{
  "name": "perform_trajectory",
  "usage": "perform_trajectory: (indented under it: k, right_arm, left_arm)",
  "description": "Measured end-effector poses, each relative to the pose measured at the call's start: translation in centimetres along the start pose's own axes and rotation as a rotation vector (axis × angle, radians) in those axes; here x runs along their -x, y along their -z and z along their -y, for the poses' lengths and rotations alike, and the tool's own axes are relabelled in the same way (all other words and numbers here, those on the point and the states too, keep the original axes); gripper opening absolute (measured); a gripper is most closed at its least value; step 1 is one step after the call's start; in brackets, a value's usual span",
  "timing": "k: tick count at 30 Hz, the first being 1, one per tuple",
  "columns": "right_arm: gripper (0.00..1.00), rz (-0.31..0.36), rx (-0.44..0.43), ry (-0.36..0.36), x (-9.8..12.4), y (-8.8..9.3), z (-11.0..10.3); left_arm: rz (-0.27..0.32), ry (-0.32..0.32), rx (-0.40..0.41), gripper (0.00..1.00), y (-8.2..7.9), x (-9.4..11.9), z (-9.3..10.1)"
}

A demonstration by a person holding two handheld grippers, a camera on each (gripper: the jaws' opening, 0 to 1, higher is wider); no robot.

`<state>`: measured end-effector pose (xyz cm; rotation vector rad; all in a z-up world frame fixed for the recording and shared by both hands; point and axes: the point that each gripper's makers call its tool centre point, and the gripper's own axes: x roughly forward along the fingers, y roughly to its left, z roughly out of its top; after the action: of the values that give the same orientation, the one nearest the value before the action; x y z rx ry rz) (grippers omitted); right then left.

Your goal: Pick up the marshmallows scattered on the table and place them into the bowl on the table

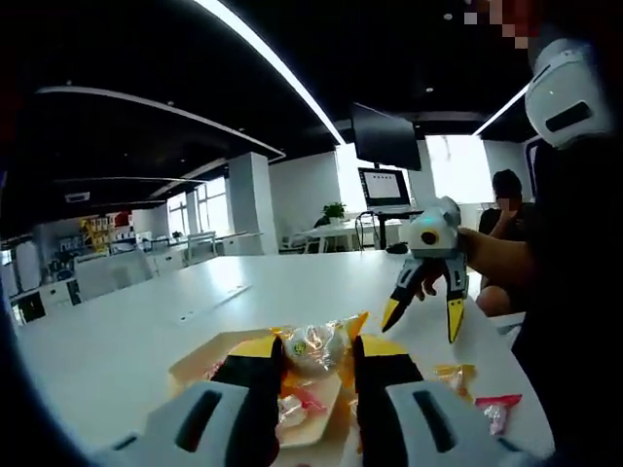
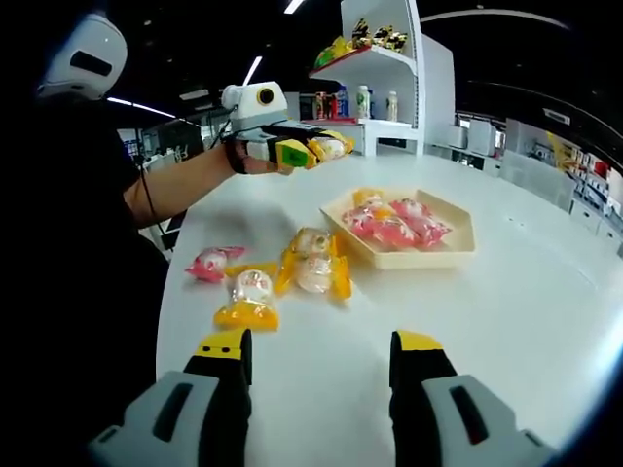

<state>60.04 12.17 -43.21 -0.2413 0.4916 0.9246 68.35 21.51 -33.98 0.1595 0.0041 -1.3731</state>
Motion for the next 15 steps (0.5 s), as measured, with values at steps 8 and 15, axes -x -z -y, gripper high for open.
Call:
perform_trajectory:
  k: [8,15]
  right_arm:
    - [0.56,0.001,0.001,-0.001,-0.1,0.0,0.1]
    - [0.56,0.003,0.0,0.0,0.1,0.1,0.1]
  left_arm:
    - [0.01,-0.103,0.011,0.29,0.3,-0.7,-2.6]
    - [0.024,-0.145,0.009,0.29,-0.4,-1.1,-3.6]
